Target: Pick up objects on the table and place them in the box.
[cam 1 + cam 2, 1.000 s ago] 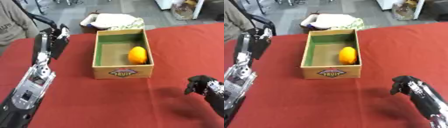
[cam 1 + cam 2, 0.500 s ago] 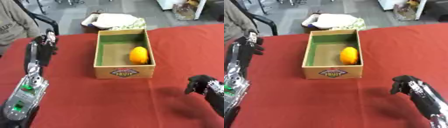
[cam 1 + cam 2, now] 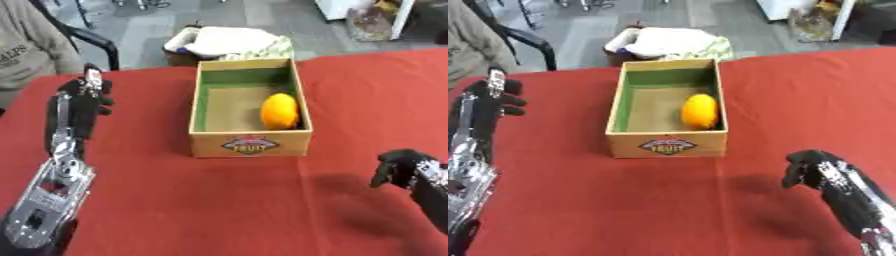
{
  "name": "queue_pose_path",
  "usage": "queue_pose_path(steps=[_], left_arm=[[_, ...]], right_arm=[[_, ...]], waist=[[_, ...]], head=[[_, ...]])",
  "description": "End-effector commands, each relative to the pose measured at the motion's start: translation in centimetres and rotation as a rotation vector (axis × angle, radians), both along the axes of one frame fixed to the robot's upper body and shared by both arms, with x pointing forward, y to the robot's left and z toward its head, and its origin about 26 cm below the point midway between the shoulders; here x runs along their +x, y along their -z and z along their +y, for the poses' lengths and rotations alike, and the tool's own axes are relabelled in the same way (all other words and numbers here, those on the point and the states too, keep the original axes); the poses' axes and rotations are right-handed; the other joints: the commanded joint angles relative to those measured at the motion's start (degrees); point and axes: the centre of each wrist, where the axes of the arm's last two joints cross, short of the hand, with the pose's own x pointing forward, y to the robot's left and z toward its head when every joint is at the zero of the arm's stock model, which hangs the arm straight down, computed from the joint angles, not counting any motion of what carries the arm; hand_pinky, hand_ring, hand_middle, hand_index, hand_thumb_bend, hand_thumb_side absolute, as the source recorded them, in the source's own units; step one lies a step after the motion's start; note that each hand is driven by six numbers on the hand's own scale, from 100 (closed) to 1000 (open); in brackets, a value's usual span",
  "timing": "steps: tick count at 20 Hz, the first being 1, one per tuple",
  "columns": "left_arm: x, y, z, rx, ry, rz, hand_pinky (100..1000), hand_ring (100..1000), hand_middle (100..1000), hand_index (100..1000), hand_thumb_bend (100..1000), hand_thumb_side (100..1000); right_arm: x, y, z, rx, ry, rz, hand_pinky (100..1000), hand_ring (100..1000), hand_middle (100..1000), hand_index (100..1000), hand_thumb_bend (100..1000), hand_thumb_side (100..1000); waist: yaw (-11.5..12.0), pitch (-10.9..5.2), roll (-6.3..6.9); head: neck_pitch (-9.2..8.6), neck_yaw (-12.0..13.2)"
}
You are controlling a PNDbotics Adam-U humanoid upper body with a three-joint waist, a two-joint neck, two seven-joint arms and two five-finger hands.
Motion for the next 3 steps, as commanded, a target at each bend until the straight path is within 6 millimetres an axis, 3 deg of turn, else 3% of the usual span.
queue_pose_path(steps=[1,3], left_arm=[[-0.20,-0.89,0.20,0.005,0.004,-0.036,535,526,505,562,100,838],[-0.24,-0.77,0.18,0.004,0.006,-0.031,535,527,506,562,100,843]], right_arm=[[-0.02,-0.99,-0.19,-0.005,0.002,-0.031,570,545,520,686,100,729],[-0.04,-0.96,-0.18,-0.006,0.001,-0.030,570,545,520,686,100,729]], waist=[[0.09,-0.81,-0.30],[0.16,-0.78,-0.29]], head=[[0.27,0.25],[0.30,0.27]])
